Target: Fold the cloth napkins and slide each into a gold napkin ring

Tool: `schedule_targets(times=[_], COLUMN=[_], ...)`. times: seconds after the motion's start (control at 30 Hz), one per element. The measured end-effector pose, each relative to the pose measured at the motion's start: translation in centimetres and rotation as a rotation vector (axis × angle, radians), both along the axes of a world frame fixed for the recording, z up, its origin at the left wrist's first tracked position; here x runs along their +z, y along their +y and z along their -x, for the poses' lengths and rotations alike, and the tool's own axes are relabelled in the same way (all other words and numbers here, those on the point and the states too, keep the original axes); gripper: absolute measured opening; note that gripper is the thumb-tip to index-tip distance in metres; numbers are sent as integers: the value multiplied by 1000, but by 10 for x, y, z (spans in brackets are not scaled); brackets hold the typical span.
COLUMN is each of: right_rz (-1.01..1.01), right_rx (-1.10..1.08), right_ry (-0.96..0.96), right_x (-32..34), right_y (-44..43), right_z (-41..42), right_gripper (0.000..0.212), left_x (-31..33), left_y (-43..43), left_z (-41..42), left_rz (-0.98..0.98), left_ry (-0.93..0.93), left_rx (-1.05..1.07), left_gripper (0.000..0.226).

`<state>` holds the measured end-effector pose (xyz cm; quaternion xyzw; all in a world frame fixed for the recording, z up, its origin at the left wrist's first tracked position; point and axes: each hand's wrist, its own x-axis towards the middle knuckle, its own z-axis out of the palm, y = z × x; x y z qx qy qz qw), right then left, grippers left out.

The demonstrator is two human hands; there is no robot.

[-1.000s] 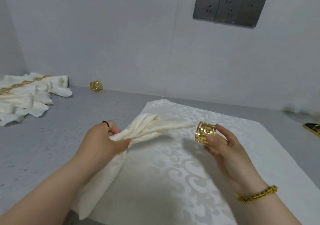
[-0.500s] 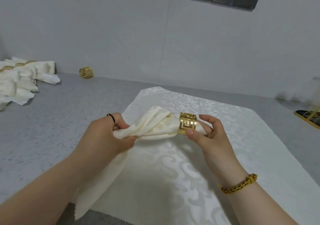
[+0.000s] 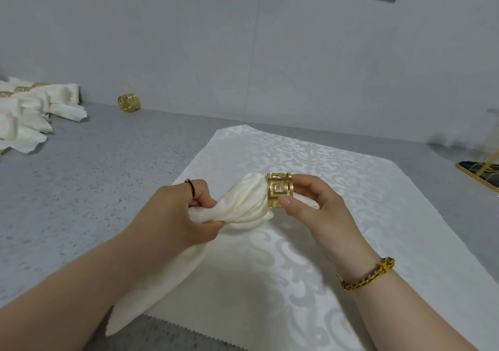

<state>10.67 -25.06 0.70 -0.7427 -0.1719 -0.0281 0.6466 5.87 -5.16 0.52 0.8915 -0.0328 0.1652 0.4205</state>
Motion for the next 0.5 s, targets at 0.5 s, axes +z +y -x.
schedule_targets(times=[0.5], right_rz=[122], right_rx=[149], right_ry=[295], right_x=[-5], right_y=[-2], right_z=[-4], right_gripper=[14], left_x=[-10], left_y=[8], left_z=[-7], left_rz=[-164], left_ry=[82], left_rx=[-128], left_gripper=[17])
